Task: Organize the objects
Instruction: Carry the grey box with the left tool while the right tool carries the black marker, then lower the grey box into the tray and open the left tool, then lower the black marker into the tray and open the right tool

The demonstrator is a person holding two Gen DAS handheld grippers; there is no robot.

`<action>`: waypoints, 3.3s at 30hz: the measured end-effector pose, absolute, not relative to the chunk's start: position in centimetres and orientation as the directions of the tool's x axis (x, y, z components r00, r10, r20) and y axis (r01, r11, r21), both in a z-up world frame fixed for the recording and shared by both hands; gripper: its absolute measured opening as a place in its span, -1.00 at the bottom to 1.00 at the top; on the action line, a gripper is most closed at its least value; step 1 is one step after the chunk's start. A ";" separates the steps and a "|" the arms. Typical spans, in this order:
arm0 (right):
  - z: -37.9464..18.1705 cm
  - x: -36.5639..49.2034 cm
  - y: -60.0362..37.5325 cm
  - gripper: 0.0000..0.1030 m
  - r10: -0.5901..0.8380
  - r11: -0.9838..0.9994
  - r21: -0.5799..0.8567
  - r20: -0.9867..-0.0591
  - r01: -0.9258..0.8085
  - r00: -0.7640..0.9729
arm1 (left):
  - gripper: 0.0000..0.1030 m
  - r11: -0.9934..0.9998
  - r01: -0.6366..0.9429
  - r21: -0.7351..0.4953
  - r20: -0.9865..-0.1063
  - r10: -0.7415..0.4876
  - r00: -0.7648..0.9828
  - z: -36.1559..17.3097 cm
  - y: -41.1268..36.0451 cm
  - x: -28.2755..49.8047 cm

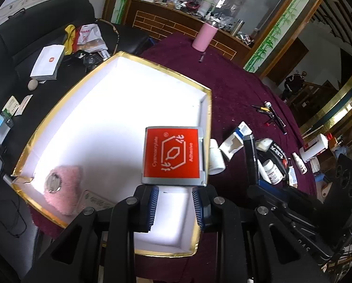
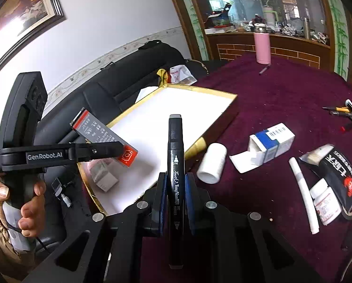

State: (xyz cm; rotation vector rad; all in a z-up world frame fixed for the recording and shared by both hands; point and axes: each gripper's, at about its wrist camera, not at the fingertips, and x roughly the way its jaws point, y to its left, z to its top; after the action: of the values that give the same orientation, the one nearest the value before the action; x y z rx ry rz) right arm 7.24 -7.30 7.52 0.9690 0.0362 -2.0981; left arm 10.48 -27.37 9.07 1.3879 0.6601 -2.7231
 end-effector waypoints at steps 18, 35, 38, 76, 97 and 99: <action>8.1 8.6 -11.5 -0.68 -0.680 -0.610 0.261 -0.658 0.748 -0.325 | -0.50 -0.840 0.349 -0.415 -0.812 0.168 -0.559 6.5 -33.6 10.9; 7.7 8.6 -15.5 -0.68 -0.689 -0.569 0.271 -0.673 0.776 -0.270 | -0.49 -0.728 0.417 -0.545 -0.808 0.322 -0.494 3.3 -38.0 9.3; 7.4 8.0 -16.3 -0.68 -0.697 -0.563 0.295 -0.671 0.772 -0.252 | -0.49 -0.718 0.424 -0.552 -0.806 0.331 -0.491 3.3 -38.3 9.2; 2.5 6.0 -20.7 -0.68 -0.642 -0.586 0.356 -0.752 0.728 -0.150 | -0.02 -0.781 0.382 -0.494 -0.822 0.275 -0.499 7.1 -38.3 11.1; 2.0 8.3 -20.2 -0.53 -0.614 -0.416 0.209 -0.783 0.885 -0.103 | -0.02 -0.831 0.315 -0.458 -0.815 0.250 -0.523 8.8 -35.8 10.6; 2.6 8.2 -18.8 -0.30 -0.649 -0.439 0.235 -0.750 0.867 -0.125 | -0.02 -0.835 0.309 -0.455 -0.817 0.253 -0.518 8.6 -35.2 10.4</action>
State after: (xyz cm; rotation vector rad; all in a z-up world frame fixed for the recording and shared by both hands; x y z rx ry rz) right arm 8.22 -18.75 2.55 1.0034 0.3142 -1.7754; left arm 10.37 -35.21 8.62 1.5255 0.8899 -2.5573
